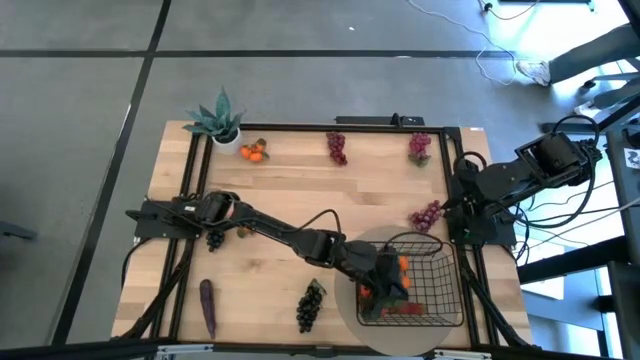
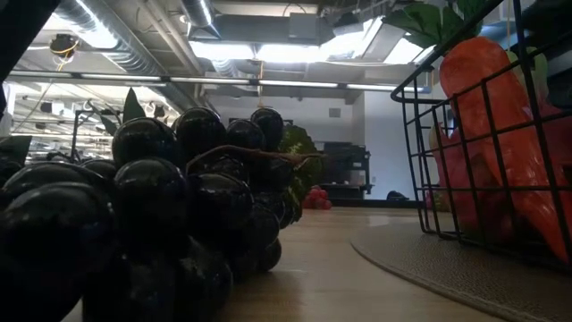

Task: Build produce basket
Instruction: Put the green chili pepper into the black wire basket, then put the eggplant into the black wire basket

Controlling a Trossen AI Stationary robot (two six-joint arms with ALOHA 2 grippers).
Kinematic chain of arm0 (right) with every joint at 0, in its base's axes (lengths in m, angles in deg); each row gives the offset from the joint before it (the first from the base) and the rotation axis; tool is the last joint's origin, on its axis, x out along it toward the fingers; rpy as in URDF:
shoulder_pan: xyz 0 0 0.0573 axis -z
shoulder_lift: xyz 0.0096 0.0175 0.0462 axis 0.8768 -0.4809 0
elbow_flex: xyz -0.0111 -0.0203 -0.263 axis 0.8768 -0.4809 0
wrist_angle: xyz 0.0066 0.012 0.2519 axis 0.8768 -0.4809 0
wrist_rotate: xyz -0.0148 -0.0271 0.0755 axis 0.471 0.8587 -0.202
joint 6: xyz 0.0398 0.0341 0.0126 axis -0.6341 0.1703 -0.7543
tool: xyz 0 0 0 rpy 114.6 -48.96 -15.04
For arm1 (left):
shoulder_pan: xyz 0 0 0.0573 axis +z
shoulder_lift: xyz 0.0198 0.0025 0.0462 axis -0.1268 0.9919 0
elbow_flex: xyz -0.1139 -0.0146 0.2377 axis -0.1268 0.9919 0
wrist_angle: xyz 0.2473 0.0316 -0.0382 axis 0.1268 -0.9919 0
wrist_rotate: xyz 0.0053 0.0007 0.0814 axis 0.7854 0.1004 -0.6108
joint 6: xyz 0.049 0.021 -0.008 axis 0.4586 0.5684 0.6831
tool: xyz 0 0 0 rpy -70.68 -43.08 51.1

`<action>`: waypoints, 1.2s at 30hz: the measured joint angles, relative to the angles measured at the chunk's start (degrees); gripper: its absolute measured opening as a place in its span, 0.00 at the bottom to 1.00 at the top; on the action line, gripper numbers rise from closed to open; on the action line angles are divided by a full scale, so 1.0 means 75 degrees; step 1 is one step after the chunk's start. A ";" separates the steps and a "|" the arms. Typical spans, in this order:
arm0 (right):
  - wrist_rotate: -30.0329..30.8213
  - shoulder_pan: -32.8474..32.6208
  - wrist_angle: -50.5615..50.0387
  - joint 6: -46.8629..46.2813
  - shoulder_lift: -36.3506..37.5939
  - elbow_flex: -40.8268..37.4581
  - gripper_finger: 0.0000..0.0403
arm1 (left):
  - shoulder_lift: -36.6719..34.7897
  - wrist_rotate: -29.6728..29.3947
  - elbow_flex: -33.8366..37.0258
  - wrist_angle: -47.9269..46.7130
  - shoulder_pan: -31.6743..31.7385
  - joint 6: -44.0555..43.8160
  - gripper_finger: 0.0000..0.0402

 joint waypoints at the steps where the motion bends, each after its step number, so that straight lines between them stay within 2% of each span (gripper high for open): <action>1: 0.0001 0.0000 -0.0001 0.0003 0.0000 0.0000 0.19 | 0.0019 0.0000 0.0004 -0.0130 0.0002 -0.0012 0.00; 18: 0.0001 0.0000 -0.0001 0.0035 0.0000 0.0000 0.19 | 0.0121 -0.0060 0.0026 -0.0907 0.0029 0.0046 0.00; 31: 0.0002 0.0000 -0.0004 0.0038 0.0000 0.0000 0.19 | 0.0124 -0.0071 0.0026 -0.1329 0.0044 0.0041 0.16; 36: 0.0001 0.0000 -0.0004 0.0038 0.0000 0.0000 0.19 | 0.0124 -0.0068 0.0026 -0.1330 0.0115 0.0045 0.19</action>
